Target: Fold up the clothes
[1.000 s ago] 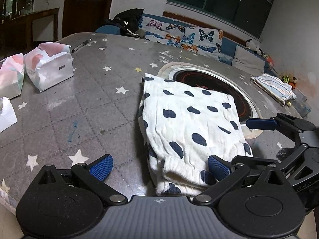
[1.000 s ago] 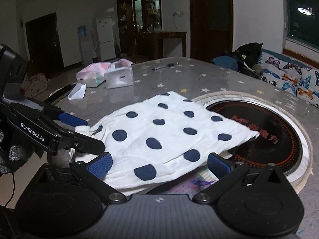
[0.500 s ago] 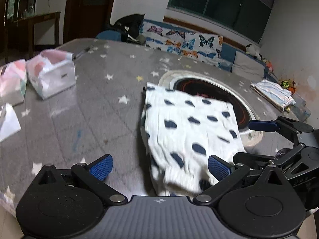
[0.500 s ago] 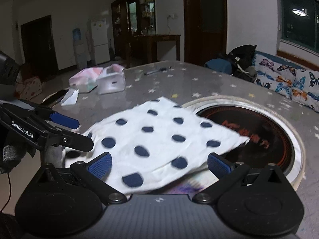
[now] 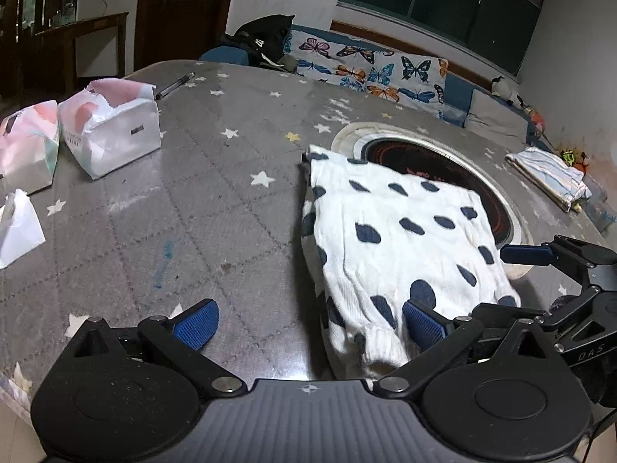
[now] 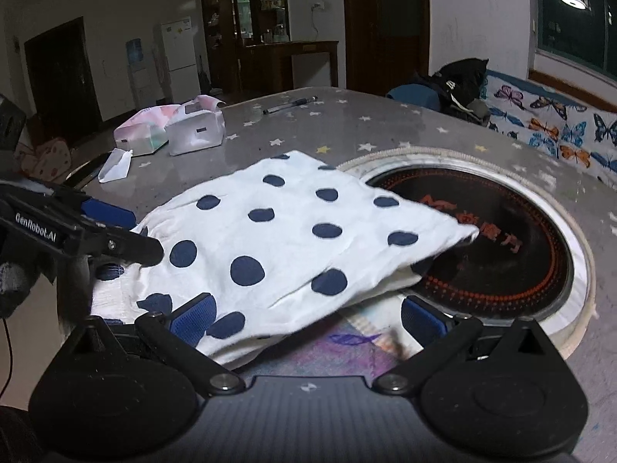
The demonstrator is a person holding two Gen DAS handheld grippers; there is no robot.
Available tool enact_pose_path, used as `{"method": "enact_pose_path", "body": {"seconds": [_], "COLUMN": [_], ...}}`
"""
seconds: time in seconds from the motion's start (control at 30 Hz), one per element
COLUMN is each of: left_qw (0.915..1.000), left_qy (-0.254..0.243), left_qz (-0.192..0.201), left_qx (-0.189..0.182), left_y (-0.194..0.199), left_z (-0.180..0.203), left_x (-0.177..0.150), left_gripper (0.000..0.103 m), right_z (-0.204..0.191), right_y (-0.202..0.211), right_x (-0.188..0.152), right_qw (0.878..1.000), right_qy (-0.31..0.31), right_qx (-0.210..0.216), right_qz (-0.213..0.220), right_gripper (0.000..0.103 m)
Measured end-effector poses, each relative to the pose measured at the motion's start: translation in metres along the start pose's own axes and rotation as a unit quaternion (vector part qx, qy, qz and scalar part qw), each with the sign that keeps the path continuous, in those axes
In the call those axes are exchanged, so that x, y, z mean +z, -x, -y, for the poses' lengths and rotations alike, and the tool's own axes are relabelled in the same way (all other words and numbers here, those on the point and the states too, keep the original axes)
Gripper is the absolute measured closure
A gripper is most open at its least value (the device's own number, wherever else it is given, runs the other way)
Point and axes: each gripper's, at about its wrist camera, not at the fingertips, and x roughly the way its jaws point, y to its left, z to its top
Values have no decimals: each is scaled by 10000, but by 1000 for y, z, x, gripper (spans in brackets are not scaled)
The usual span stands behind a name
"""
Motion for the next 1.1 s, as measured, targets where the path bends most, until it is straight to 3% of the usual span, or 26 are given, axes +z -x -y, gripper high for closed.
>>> {"method": "enact_pose_path", "body": {"seconds": [0.17, 0.47, 0.63, 0.97, 1.1], "left_qw": [9997, 9987, 9987, 9983, 9977], "left_qy": [-38, -144, -127, -249, -301], "left_qz": [203, 67, 20, 251, 108], "left_qx": [118, 488, 484, 462, 601], "left_y": [-1, -17, -18, -21, -32], "left_z": [-1, -6, -9, -1, -4], "left_x": [14, 16, 13, 35, 33], "left_gripper": [0, 0, 0, 0, 0], "right_z": [0, 0, 4, 22, 26], "right_y": [-4, -18, -19, -17, -33], "right_x": [9, 18, 6, 34, 30], "right_qw": [9999, 9998, 9995, 9988, 9988], "right_qy": [35, 70, 130, 20, -12], "right_qx": [-42, -157, -245, -422, -477], "right_qz": [94, 96, -150, 243, 57], "right_gripper": [0, 0, 0, 0, 0]}}
